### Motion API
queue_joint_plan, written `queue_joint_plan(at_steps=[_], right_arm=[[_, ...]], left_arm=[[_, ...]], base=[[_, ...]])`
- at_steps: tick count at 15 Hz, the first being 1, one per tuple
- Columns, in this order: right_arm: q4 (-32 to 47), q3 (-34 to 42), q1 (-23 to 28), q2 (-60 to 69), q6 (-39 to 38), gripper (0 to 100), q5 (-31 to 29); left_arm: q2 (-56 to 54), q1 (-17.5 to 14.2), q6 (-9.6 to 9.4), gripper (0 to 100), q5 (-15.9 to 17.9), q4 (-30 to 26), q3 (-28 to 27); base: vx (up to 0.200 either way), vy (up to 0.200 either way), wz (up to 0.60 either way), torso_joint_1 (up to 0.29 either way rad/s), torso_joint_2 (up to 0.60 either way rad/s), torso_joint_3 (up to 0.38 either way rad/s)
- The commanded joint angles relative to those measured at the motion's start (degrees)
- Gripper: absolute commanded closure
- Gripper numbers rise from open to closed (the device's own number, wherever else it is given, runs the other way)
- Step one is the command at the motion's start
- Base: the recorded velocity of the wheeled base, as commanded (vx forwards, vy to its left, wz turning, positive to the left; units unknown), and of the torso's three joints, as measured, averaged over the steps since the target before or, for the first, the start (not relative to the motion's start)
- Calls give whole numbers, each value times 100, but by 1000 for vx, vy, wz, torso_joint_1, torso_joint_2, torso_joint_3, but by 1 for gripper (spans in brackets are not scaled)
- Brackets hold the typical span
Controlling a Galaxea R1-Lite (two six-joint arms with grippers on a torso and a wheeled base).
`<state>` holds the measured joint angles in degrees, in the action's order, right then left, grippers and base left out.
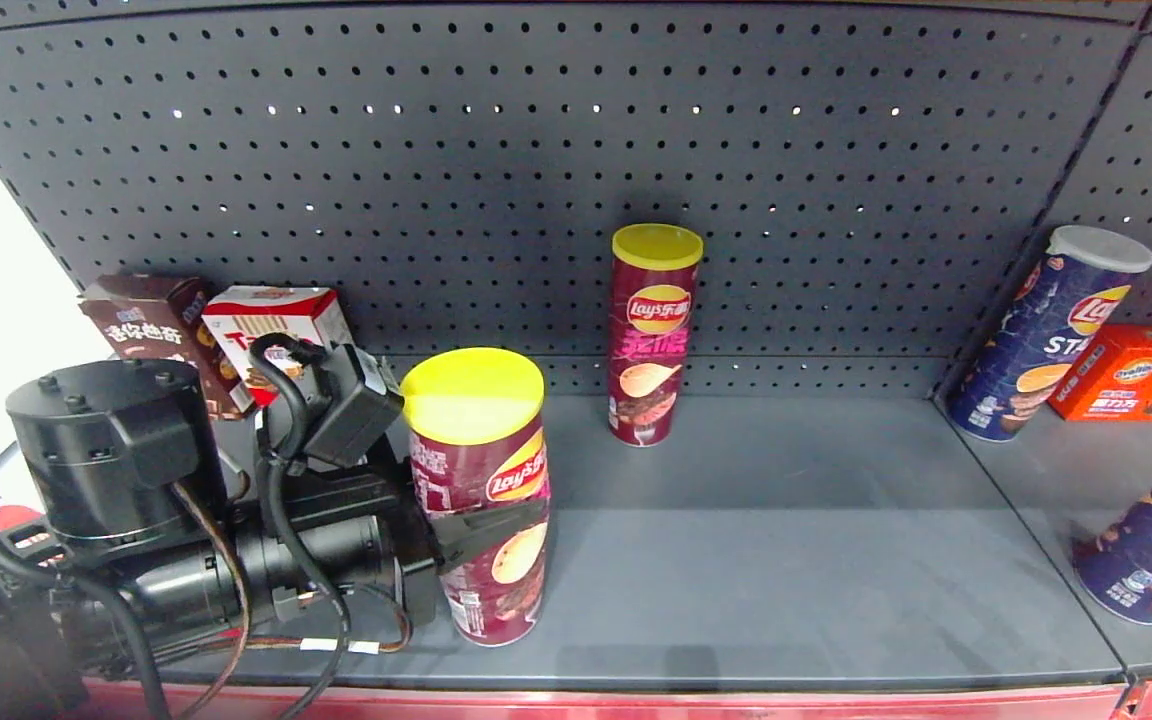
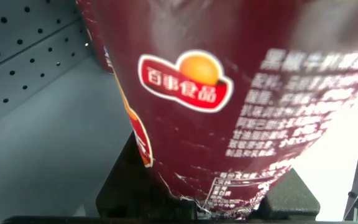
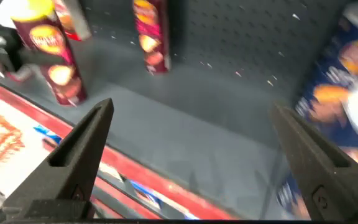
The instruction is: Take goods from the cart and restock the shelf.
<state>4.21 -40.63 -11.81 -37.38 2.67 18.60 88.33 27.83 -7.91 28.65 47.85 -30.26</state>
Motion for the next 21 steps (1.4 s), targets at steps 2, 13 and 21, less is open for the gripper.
queue_joint_plan(at_steps=[2,13,21], right_arm=[[-456,-252,-629,-1052,-30,0,47],[-781,-683,-1772,-2511,-12,0,267],[-2073,-1052,-1702,-3786,-21,0,416]], left_arm=[[-106,-6,18,100,9,-4,178],[-123,-208,18,100,9,14,125],[-106,-313,132,100,0,5,-253]], base=[[0,0,0,0,0,0],[0,0,0,0,0,0],[0,0,0,0,0,0]])
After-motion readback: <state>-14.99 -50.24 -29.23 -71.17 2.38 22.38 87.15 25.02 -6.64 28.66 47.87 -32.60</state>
